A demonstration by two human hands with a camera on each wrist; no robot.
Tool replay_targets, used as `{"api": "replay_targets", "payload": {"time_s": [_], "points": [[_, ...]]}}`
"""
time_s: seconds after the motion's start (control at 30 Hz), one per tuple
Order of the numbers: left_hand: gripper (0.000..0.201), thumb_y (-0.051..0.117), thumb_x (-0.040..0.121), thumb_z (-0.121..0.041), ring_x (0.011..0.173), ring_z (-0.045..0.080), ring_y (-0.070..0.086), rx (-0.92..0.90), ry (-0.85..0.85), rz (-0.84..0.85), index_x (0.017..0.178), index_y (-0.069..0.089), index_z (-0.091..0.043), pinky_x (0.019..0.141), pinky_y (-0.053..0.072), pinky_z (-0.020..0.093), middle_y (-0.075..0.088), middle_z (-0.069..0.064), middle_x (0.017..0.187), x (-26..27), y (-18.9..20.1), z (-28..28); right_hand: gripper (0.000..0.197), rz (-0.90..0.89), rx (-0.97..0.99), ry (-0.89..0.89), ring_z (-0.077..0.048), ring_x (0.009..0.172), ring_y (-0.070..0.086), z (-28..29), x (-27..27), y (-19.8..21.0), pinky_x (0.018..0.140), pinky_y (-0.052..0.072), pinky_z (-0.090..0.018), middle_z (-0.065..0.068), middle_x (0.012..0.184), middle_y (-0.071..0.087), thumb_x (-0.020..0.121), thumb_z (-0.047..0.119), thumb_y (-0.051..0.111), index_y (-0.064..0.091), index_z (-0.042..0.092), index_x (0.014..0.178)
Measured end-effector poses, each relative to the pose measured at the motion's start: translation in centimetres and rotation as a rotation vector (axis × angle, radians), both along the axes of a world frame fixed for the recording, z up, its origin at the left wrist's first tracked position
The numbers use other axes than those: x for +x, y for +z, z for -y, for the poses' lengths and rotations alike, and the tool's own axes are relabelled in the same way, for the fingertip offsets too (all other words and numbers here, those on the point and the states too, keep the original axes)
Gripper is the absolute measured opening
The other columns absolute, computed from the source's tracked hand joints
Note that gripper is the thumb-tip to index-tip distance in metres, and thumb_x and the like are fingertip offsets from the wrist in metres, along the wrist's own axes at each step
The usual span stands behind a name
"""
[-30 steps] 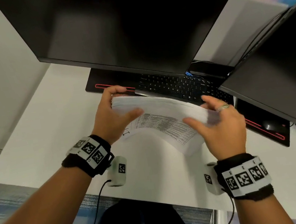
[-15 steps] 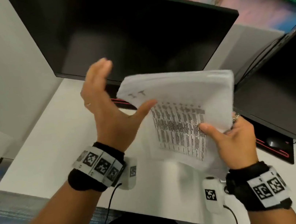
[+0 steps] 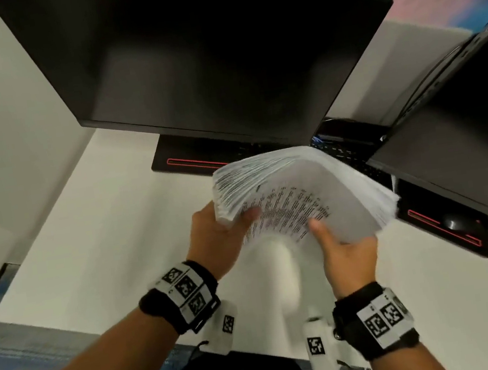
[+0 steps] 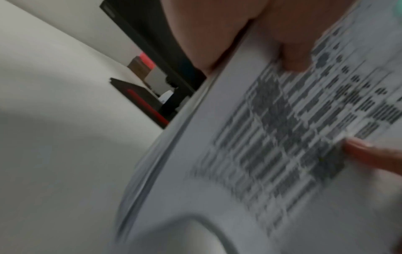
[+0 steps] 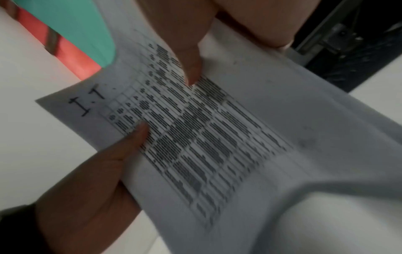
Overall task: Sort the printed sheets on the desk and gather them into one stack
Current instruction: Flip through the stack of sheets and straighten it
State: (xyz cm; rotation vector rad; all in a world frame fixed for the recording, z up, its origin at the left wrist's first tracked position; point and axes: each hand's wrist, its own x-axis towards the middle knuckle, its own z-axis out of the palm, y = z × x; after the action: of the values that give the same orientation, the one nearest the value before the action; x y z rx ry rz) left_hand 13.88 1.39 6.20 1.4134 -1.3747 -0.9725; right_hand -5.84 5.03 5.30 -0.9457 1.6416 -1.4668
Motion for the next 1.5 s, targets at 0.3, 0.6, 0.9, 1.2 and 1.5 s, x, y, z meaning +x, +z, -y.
{"api": "replay_targets", "payload": {"time_s": [0.3, 0.6, 0.9, 1.2, 1.5], "points": [[0.074, 0.066, 0.074, -0.067, 0.099, 0.016, 0.069, -0.188, -0.200, -0.261, 0.115, 0.054, -0.007, 0.082, 0.055, 0.028, 0.069, -0.006, 0.103, 1.1, 0.9, 1.8, 0.062, 0.014, -0.060, 0.035, -0.024, 0.096, 0.075, 0.9, -1.8, 0.7, 0.084, 0.061, -0.045, -0.009, 0.103, 0.076, 0.056, 0.015, 0.090, 0.068, 0.005, 0.113], [0.041, 0.036, 0.093, -0.035, 0.081, 0.016, 0.066, -0.191, -0.038, -0.412, 0.098, 0.068, -0.011, 0.068, 0.050, 0.023, 0.070, 0.000, 0.086, 0.2, 2.3, 0.7, 0.052, -0.063, -0.030, 0.088, -0.019, 0.096, 0.075, -0.5, -1.7, -0.3, 0.089, 0.059, -0.040, -0.004, 0.098, 0.078, 0.058, 0.017, 0.089, 0.073, 0.003, 0.106], [0.116, 0.071, 0.055, -0.079, 0.114, 0.023, 0.058, -0.084, -0.384, -0.288, 0.140, 0.028, -0.013, 0.095, 0.054, 0.048, 0.056, -0.002, 0.120, 3.2, 1.6, 0.2, 0.048, -0.037, -0.016, 0.138, -0.015, 0.087, 0.076, -0.8, -1.9, -0.2, 0.082, 0.060, -0.029, 0.002, 0.090, 0.079, 0.055, 0.016, 0.088, 0.075, 0.001, 0.099], [0.096, 0.078, 0.070, -0.047, 0.112, 0.004, 0.059, -0.215, -0.296, -0.156, 0.143, 0.026, -0.013, 0.092, 0.048, 0.016, 0.057, -0.018, 0.121, 2.4, 2.7, 0.1, 0.036, -0.032, -0.027, 0.123, -0.003, 0.088, 0.074, -0.9, -1.8, -0.5, 0.077, 0.055, -0.014, 0.015, 0.089, 0.078, 0.067, 0.005, 0.087, 0.074, 0.010, 0.100], [0.029, 0.071, 0.086, -0.023, 0.093, 0.006, 0.065, -0.154, -0.192, 0.038, 0.109, 0.058, -0.010, 0.082, 0.056, 0.027, 0.065, -0.006, 0.103, 2.4, -1.8, 0.0, 0.029, -0.080, 0.101, 0.066, -0.022, 0.074, 0.074, -1.2, -1.0, -2.3, 0.083, 0.059, -0.043, -0.011, 0.075, 0.075, 0.073, 0.021, 0.085, 0.072, -0.004, 0.080]]}}
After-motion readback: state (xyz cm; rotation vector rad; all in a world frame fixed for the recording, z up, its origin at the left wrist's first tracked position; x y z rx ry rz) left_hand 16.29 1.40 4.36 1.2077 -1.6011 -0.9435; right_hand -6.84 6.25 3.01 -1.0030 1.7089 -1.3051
